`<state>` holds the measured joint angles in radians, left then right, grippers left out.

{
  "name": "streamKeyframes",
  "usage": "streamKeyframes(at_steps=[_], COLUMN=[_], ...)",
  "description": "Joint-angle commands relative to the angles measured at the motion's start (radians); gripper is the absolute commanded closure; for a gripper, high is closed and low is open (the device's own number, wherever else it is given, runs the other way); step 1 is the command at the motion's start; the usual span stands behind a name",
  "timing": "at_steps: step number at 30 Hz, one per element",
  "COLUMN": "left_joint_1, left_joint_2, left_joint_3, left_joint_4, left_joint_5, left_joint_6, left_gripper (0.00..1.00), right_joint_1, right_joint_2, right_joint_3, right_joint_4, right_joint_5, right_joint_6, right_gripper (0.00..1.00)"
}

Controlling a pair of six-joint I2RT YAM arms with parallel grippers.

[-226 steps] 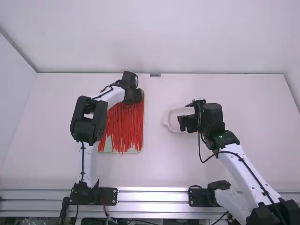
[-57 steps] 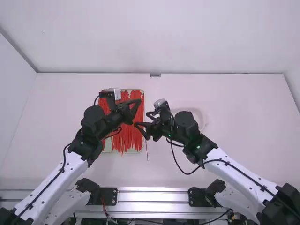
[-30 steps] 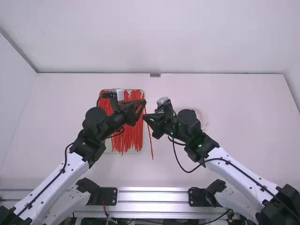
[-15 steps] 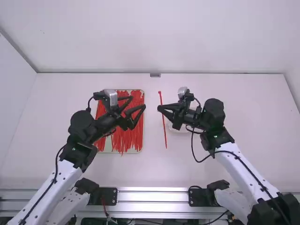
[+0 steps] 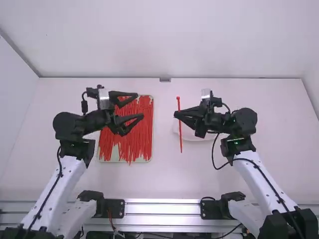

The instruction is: Fasten the cable tie

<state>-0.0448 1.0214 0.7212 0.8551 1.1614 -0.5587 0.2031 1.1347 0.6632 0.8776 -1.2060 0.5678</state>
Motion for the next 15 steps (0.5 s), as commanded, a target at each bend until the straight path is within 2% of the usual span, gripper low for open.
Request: streamKeyframes(at_steps=[1,8,15], left_joint_1=[0.002,-0.041,-0.094], left_joint_2=[0.056,0.214,0.239], left_joint_3=[0.096,0.296,0.354], left_joint_4=[0.044,0.124,0.122], left_joint_5=[0.181,0.32,0.322], left_joint_6=[-0.109,-0.219,-0.219], left_gripper=[0.13,0.17,0.18], right_joint_1=[0.021,0.105,0.161], right_joint_2=[-0.016,-0.016,-0.016], right_joint_3=[0.037,0.037,0.037], right_joint_4=[0.037,0.089,0.101], right_joint_5=[-0.011,0.092,0.249], right_joint_6=[0.066,0.068,0.061], right_gripper=[1.0,1.0,1.0])
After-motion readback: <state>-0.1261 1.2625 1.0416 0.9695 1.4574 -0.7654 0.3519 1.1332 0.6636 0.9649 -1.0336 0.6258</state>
